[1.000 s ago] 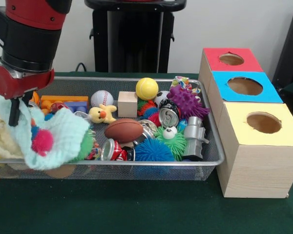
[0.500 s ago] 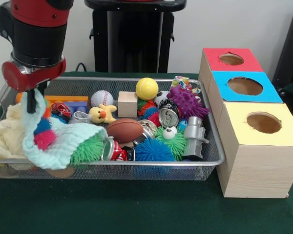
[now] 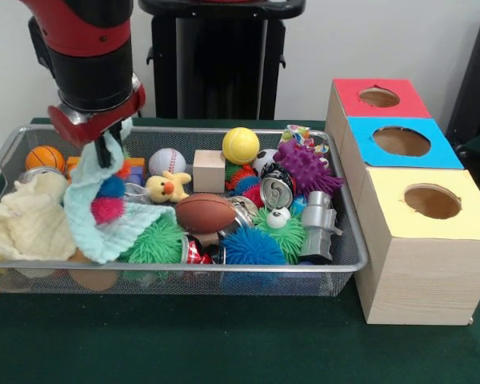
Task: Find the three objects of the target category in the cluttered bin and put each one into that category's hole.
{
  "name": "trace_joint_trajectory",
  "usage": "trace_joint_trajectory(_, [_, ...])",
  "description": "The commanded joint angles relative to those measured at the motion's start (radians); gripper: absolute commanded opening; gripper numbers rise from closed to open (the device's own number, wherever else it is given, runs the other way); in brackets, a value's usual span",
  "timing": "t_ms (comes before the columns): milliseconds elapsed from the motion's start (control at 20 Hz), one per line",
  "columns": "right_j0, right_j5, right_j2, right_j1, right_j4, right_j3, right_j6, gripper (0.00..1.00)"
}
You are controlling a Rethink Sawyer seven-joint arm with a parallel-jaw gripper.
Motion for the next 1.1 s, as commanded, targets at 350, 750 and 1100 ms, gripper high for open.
trace_joint_trajectory(350, [0.032,-0.036,-0.052,0.072,0.098,0.150,0.270,0.00])
trace_joint_trajectory(750, [0.053,-0.088,-0.089,0.084,0.051,0.115,0.232,0.00])
trace_joint_trajectory(1100, [0.096,-0.183,-0.115,0.070,-0.163,-0.018,0.030,0.00])
